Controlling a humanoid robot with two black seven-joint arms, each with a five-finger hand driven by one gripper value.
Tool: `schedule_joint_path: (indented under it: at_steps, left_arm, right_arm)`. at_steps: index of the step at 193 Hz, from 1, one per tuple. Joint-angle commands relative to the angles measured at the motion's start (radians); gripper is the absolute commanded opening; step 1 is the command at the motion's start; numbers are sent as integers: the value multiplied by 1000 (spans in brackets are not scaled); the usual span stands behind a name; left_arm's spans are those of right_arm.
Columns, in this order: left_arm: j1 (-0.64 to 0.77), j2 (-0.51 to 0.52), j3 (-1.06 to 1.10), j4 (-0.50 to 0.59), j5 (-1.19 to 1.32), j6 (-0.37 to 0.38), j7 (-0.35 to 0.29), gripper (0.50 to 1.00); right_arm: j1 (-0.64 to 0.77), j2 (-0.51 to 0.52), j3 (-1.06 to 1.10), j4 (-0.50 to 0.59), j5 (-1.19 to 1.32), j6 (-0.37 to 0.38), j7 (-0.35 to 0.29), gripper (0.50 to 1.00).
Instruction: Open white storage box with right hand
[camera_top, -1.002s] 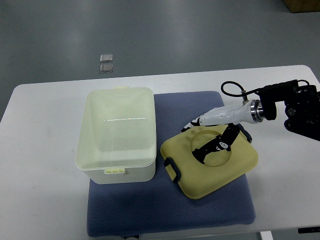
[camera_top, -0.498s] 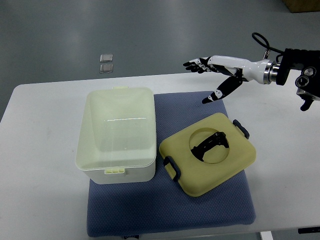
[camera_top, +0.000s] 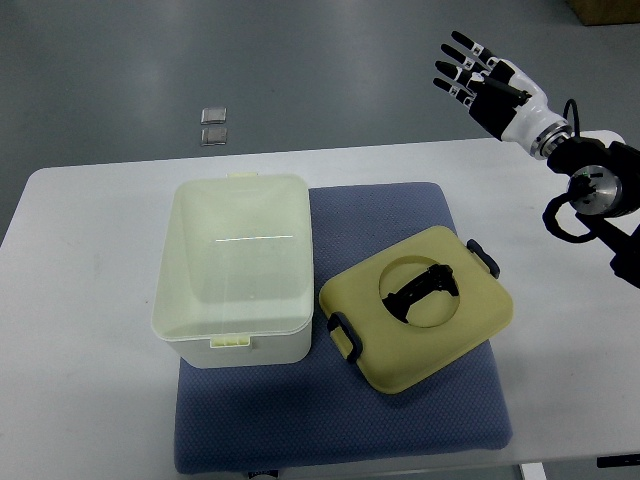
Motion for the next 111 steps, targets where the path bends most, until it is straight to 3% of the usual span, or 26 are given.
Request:
schedule_joint_path:
  at_steps: [1, 53, 111]
  left_arm:
    - [0, 0, 1, 0, 0, 0, 0, 1000]
    - [0, 0, 1, 1, 0, 0, 0, 1000]
    - [0, 0, 4, 0, 0, 0, 0, 1000]
  right_arm:
    - [-31, 39, 9, -31, 115, -1, -1, 926]
    - [-79, 105, 41, -45, 203, 2, 12, 926]
    - [-85, 113, 64, -45, 201, 2, 12, 926]
